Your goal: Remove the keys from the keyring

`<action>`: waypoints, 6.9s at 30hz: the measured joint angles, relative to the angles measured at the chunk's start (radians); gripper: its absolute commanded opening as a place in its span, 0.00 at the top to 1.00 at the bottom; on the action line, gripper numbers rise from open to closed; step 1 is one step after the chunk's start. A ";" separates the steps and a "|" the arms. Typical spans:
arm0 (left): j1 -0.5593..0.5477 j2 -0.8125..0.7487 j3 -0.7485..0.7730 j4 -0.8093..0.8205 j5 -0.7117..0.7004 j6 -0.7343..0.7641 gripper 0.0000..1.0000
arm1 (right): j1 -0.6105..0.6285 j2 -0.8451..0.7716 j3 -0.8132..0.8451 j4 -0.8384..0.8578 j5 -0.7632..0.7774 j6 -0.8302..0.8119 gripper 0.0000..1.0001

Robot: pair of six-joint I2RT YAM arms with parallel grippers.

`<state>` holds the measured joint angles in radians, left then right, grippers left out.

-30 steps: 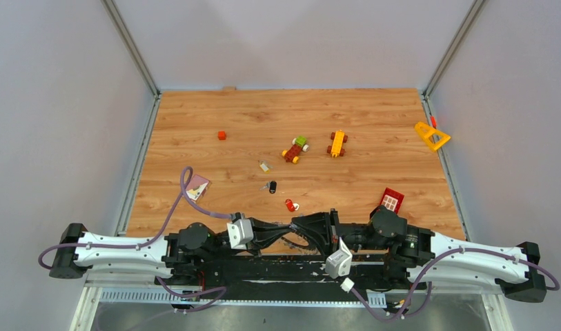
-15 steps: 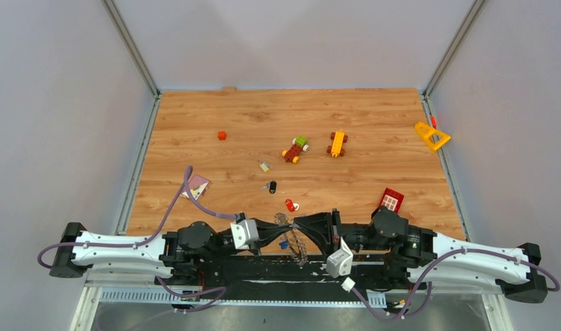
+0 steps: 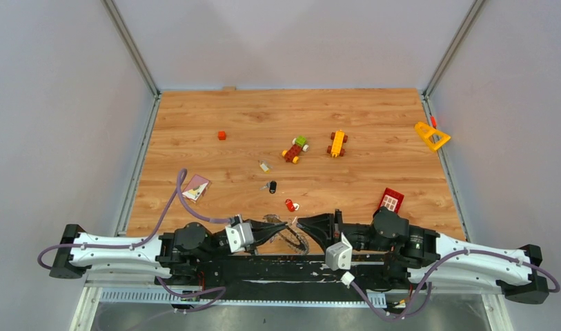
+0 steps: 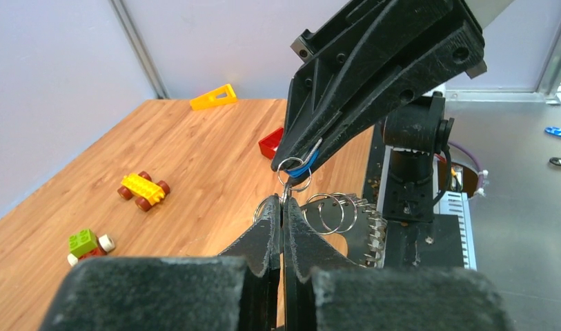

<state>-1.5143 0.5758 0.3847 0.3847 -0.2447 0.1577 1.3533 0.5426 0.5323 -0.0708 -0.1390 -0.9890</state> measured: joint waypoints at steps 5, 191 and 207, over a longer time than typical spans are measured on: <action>-0.002 -0.012 -0.024 0.005 0.011 0.027 1.00 | 0.000 0.021 0.006 -0.001 0.008 0.054 1.00; 0.002 0.132 -0.206 0.296 -0.055 0.293 1.00 | -0.006 0.221 0.084 -0.066 0.039 0.163 1.00; 0.003 0.133 -0.200 0.380 -0.057 0.248 1.00 | -0.005 0.166 0.081 -0.013 0.053 0.150 1.00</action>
<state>-1.5116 0.7090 0.1848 0.7647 -0.3016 0.4061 1.3479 0.7086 0.6136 -0.0837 -0.0860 -0.8391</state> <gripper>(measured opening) 0.007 0.047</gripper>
